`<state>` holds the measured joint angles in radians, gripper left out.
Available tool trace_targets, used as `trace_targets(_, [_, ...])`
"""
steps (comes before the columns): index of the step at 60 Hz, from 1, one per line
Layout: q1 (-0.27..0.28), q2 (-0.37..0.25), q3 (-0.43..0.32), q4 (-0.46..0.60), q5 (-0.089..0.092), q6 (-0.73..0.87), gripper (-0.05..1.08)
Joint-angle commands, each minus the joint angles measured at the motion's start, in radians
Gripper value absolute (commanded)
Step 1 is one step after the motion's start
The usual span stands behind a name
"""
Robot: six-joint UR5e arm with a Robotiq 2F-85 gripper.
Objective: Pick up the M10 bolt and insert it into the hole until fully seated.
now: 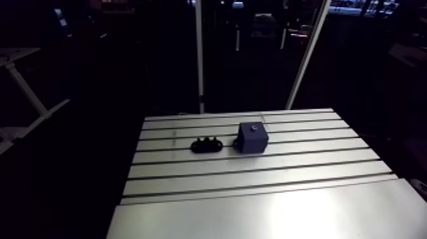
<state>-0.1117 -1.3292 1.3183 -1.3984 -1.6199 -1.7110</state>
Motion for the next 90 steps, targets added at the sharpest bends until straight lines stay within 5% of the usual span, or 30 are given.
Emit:
trace_targets(1, [0.004,-0.018,-0.018,-0.003,0.018,0.003,0.01])
trace_targets(28, [0.018,-0.121,0.02,0.018,0.01,0.005,0.01])
trace_targets(90, [0.02,-0.163,0.083,0.011,0.007,-0.002,0.01])
